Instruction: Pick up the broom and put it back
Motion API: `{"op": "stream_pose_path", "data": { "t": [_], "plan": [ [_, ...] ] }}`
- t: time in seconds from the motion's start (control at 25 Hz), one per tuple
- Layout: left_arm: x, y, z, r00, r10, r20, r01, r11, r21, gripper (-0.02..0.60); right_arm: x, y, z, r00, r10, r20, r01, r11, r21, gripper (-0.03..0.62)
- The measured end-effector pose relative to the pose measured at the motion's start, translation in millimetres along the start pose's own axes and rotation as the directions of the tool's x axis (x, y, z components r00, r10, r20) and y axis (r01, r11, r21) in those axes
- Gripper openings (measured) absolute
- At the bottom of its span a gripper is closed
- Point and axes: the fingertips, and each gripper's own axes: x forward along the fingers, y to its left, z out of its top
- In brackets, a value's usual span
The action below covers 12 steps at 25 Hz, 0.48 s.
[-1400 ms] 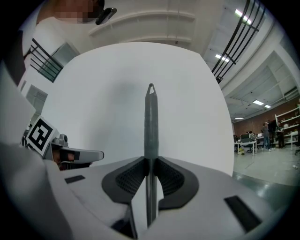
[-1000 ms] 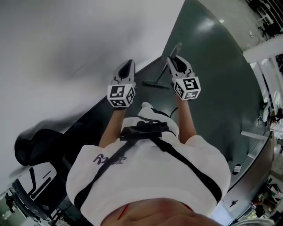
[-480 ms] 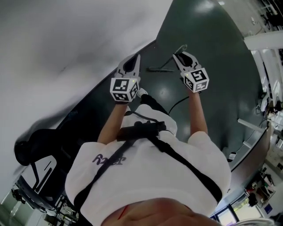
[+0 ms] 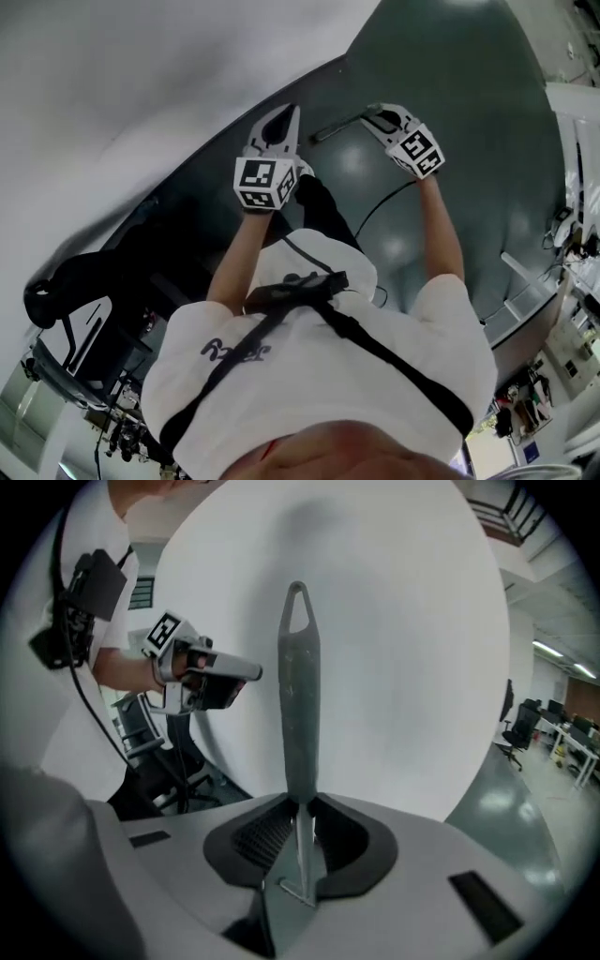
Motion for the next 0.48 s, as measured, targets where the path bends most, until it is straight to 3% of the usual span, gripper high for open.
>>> {"op": "stream_pose_path", "data": {
  "t": [0.32,0.48],
  "plan": [
    [24.7,38.4,-66.4,0.995,0.075,-0.059,-0.073,0.997,0.038,0.011,104.2,2.0,-69.7,0.975,0.151,-0.164,-0.174,0.975,-0.136,0.089],
    [37.5,63.9,-105.8,0.988,0.105,-0.111,-0.111,0.992,-0.056,0.011,155.8,-2.6,-93.8,0.946,0.207,-0.248,-0.259,0.946,-0.197,0.089]
  ]
}}
